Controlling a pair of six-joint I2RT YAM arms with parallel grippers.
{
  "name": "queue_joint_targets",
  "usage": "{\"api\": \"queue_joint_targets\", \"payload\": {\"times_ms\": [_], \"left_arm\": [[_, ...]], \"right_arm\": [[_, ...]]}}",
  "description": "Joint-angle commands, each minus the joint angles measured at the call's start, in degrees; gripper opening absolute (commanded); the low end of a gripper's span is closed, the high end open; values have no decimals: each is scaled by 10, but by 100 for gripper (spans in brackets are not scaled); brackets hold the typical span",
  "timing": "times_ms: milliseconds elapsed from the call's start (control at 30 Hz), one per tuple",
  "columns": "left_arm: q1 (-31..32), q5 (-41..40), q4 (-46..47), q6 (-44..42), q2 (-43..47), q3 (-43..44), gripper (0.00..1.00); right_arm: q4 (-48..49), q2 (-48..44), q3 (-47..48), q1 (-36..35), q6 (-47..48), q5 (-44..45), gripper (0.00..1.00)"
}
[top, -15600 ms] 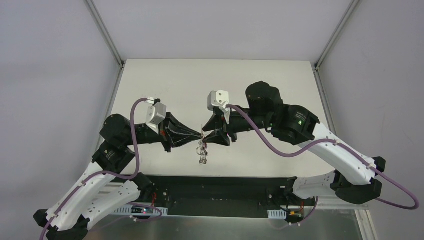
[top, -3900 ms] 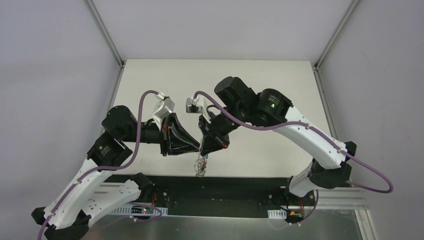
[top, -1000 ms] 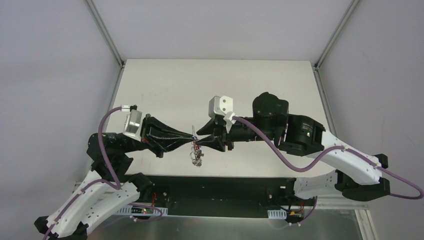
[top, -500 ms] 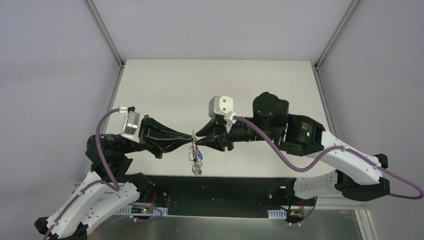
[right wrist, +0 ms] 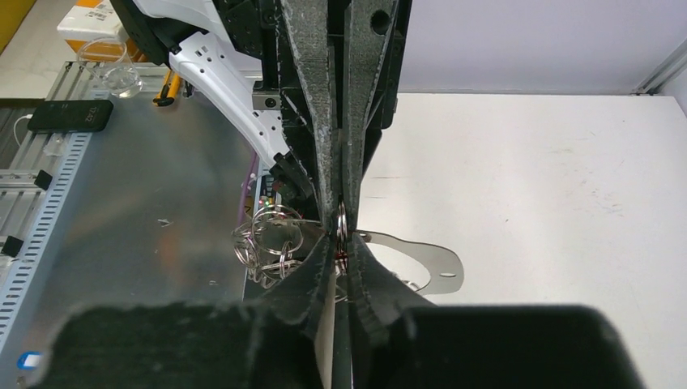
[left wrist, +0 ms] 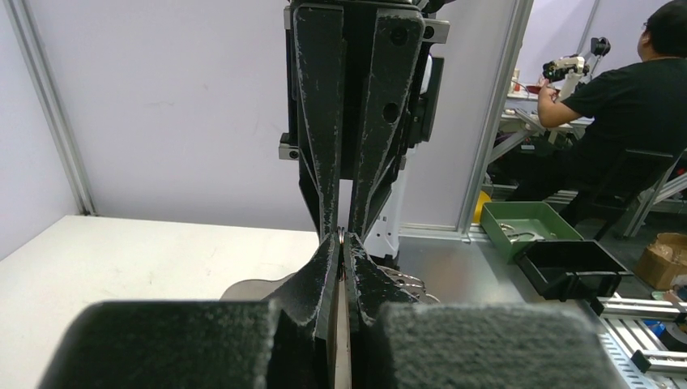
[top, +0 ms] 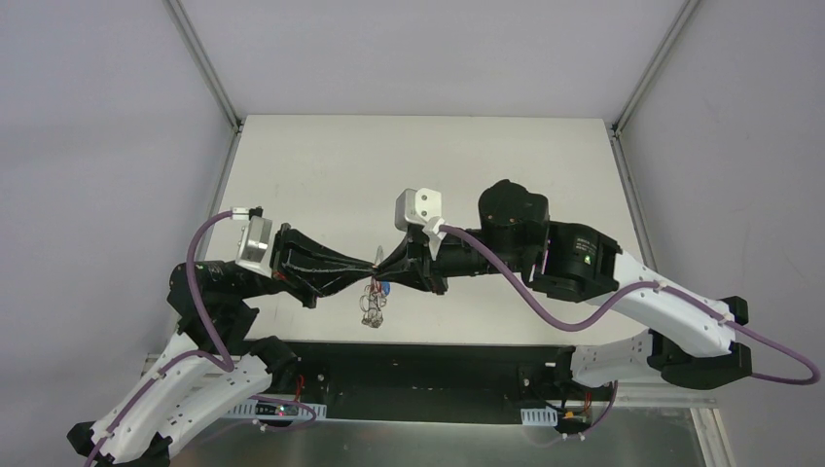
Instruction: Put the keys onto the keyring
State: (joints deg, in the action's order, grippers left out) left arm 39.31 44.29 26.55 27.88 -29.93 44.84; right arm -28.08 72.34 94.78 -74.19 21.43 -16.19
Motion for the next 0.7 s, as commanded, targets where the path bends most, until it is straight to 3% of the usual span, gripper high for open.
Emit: {"api": "queue_joint_targets", "payload": {"times_ms": [0,33,200,367,500,667], "left_arm": [[0,-11,55,10,2,0,0],[0,-11,55,10,2,0,0],[0,-6,43,7,4,2,0],[0,36,-119,-24,-7,64,0],[0,88,-243,-50,-30,125,16],[0,111,-342,-61,-55,170,21]], "right_arm": [[19,0,18,-3,-6,-13,6],[18,0,19,-3,-6,-15,0],[7,-1,21,-4,-3,-22,0],[-70,14,59,-1,-9,-21,0],[-150,41,108,9,-24,-60,0],[-238,80,162,29,-39,-129,0]]}}
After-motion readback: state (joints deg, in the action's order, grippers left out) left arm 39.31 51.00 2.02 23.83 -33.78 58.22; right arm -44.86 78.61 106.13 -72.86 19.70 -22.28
